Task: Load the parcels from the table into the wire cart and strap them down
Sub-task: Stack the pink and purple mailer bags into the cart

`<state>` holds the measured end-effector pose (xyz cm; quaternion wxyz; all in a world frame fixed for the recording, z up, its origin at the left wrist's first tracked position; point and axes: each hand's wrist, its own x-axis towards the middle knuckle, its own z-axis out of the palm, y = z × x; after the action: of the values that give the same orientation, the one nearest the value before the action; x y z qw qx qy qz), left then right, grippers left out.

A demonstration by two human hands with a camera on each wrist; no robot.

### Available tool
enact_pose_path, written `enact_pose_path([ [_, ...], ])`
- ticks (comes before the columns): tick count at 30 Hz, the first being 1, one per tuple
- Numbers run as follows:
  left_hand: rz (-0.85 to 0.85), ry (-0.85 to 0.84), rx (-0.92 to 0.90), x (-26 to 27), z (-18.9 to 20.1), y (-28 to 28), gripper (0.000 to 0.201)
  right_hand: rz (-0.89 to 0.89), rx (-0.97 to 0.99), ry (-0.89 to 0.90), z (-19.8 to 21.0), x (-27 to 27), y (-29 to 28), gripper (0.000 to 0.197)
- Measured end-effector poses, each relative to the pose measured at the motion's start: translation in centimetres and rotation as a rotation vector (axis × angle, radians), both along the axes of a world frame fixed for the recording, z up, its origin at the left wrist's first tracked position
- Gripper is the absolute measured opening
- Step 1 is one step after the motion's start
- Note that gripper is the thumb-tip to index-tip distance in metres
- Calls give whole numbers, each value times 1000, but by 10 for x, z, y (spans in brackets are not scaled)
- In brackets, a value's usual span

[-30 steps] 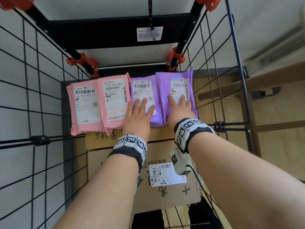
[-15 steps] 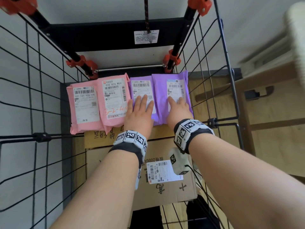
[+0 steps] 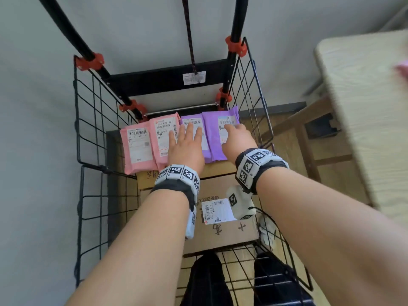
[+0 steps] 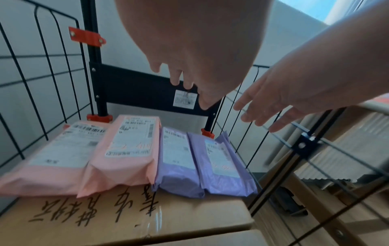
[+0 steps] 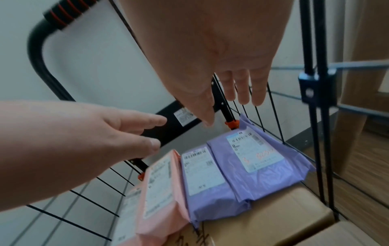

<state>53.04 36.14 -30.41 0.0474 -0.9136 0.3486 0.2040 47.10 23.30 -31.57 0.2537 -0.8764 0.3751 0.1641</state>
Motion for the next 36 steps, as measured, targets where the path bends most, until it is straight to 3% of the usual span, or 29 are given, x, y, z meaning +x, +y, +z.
enact_pose_path([
  [7, -37, -71, -45, -35, 73, -22, 68, -63, -75, -257, 77, -36, -20, 41],
  [10, -57, -121, -65, -54, 97, -41, 75, -100, -122, -291, 102, -62, -43, 34],
  [14, -70, -174, -78, -87, 122, -71, 77, -151, -154, -301, 122, -105, -80, 39],
  [23, -70, -229, -214, -203, 135, -185, 57, -274, -169, -295, 145, -247, -183, 46],
  [32, -106, -7, -310, -333, 138, -293, 48, -400, -265, -255, 156, -384, -278, 40],
  [36, -115, 90, -296, -376, 135, -329, 47, -507, -302, -227, 153, -434, -309, 48],
])
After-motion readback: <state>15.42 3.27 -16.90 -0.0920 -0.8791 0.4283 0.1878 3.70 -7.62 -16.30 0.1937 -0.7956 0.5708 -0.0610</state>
